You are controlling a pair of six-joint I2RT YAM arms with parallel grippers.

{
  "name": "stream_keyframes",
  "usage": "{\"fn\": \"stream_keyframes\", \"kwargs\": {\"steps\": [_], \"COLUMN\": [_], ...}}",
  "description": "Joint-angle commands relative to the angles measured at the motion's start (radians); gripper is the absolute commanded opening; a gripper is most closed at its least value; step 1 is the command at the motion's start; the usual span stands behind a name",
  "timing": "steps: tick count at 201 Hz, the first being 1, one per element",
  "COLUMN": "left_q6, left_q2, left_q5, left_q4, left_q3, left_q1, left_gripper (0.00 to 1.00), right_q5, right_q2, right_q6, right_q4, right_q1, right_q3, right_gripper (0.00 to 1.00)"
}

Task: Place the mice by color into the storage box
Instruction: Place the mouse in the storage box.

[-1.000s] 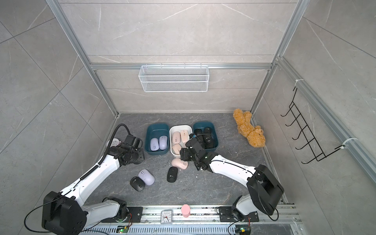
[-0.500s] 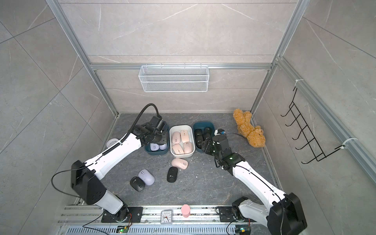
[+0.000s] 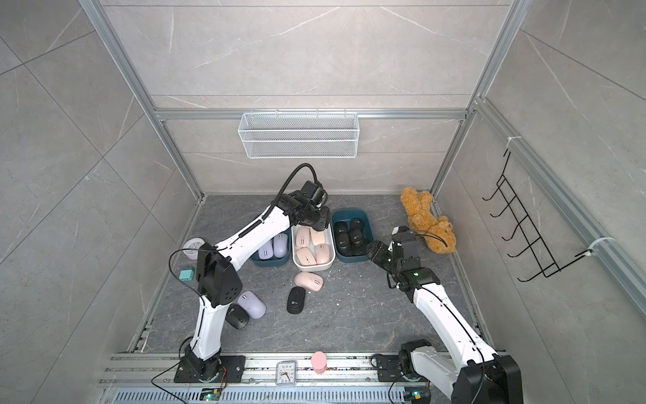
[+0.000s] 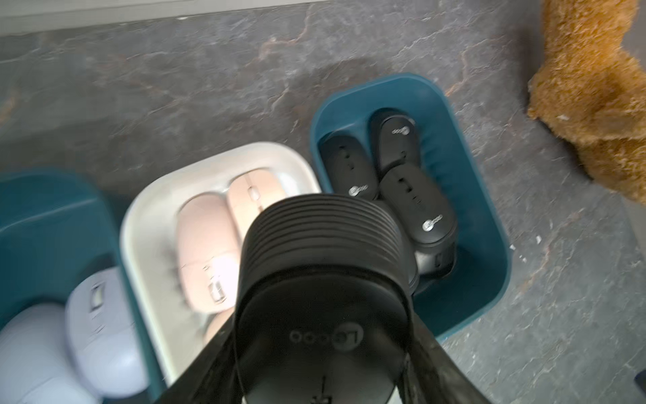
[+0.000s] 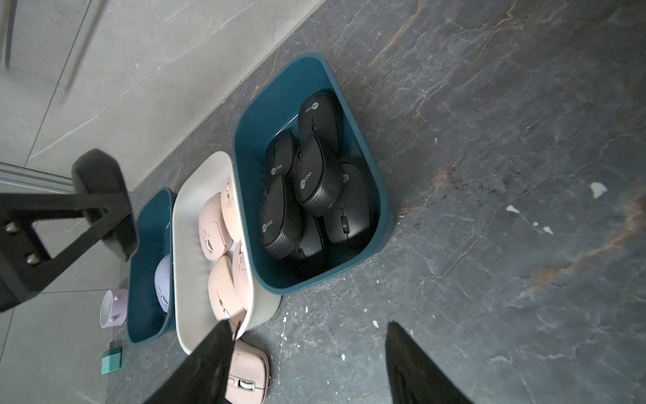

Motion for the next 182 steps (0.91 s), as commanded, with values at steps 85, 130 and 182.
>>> {"fn": "stream_keyframes", "kwargs": {"steps": [85,130,182], "left_q6": [-0.083,-0.14,-0.16], "left_q2": [0.342,0.435,0.463], "left_q5": [0.061,0.092,0.077], "left_q4": [0.064,0.126,0.14], "left_q3": [0.399,0.464,0.47], "left_q1": [-0.036,-0.044,-0.044], "left_gripper": [0.42,0.4,0.39], "right_q5": [-0.077,-0.096,-0.113], "right_q2": [0.017,0.021,0.029], "right_q6": [-0.013,-0.025,-0.022], "right_q4": [0.036,0.029,0.042], "right_q1": [-0.022,-0.033,-0.041], "right_q3": [-0.04,-0.04,-0.055], "right_gripper": [0.7,0.7,0.7]}}
